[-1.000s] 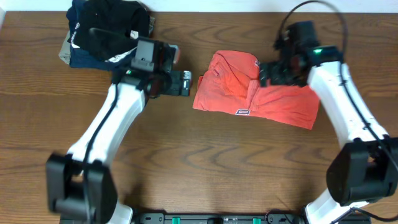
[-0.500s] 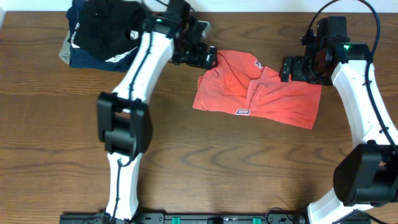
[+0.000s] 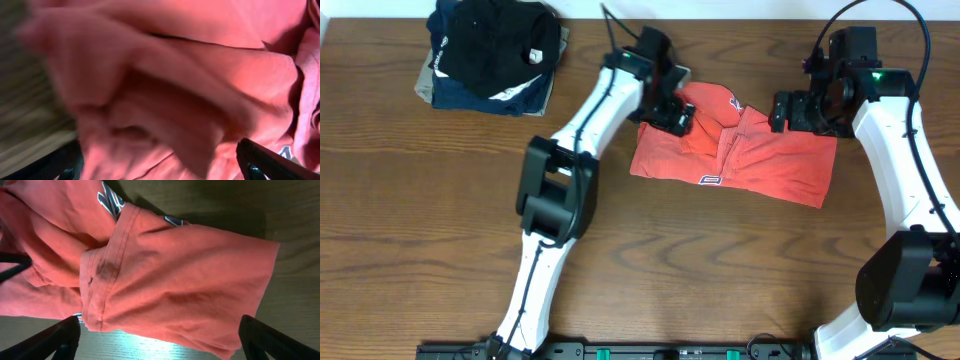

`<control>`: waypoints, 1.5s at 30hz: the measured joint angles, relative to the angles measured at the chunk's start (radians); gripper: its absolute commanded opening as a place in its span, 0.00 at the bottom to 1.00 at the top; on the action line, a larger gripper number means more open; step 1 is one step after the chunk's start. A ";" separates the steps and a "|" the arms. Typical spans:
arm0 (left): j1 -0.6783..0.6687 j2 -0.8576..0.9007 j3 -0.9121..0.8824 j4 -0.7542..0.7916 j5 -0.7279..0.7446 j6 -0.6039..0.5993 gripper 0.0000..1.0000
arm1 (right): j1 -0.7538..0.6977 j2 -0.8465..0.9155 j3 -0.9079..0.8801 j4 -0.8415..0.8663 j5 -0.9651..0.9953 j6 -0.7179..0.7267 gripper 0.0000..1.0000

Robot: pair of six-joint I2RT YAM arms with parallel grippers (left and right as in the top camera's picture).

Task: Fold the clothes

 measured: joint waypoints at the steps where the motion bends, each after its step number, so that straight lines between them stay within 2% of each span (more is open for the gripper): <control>1: -0.009 0.002 0.000 0.001 -0.009 0.000 0.98 | 0.000 0.000 0.000 -0.002 0.000 0.000 0.99; 3: -0.023 0.011 0.000 0.002 -0.024 0.002 0.98 | 0.000 0.000 0.000 -0.006 0.000 0.000 0.99; 4: -0.026 0.016 0.000 0.001 -0.029 0.002 0.94 | 0.000 0.000 0.000 -0.006 0.000 0.000 0.99; 5: -0.027 0.020 0.000 0.001 -0.033 0.002 0.82 | 0.000 0.000 0.000 -0.006 0.000 0.000 0.99; 7: -0.027 0.030 0.000 -0.002 -0.042 0.005 0.45 | 0.000 0.000 0.000 -0.007 0.000 0.000 0.99; 8: -0.025 0.030 0.002 -0.008 -0.050 0.006 0.36 | 0.000 0.000 0.000 -0.008 0.000 0.000 0.99; 12: -0.020 0.031 0.003 -0.043 -0.077 0.013 0.31 | 0.000 0.000 0.000 -0.013 0.000 0.000 0.99; 14: -0.021 0.031 0.003 -0.057 -0.090 0.012 0.19 | 0.000 0.000 0.000 -0.019 0.000 0.000 0.99; 15: -0.020 0.031 0.003 -0.064 -0.095 0.011 0.07 | 0.000 0.000 0.000 -0.021 0.000 0.000 0.99; 21: 0.002 0.031 0.009 -0.114 -0.104 -0.016 0.06 | 0.000 0.000 0.000 -0.021 0.000 -0.001 0.99; 25: 0.054 0.031 0.013 -0.214 -0.106 -0.054 0.06 | 0.004 0.000 -0.004 0.002 -0.014 -0.019 0.85; 26: 0.070 0.031 0.013 -0.240 -0.106 -0.062 0.06 | 0.005 0.000 -0.009 0.017 -0.019 -0.026 0.76; 27: 0.092 0.031 0.013 -0.271 -0.106 -0.071 0.06 | 0.008 0.000 -0.019 0.035 -0.026 -0.030 0.61; 28: 0.108 0.031 0.013 -0.291 -0.108 -0.078 0.06 | 0.010 0.000 -0.034 0.056 -0.034 -0.029 0.28; 30: 0.143 0.031 0.013 -0.337 -0.113 -0.089 0.06 | 0.018 0.000 -0.070 0.094 -0.049 -0.035 0.01; 35: 0.187 0.023 0.013 -0.402 -0.153 -0.099 0.06 | 0.035 0.000 -0.179 0.237 -0.114 -0.032 0.01; 40: 0.158 -0.040 0.013 -0.397 -0.190 -0.100 0.06 | 0.052 0.000 -0.297 0.405 -0.211 -0.032 0.01; 45: 0.119 -0.141 0.013 -0.382 -0.212 -0.100 0.06 | 0.063 0.023 -0.368 0.473 -0.262 -0.028 0.01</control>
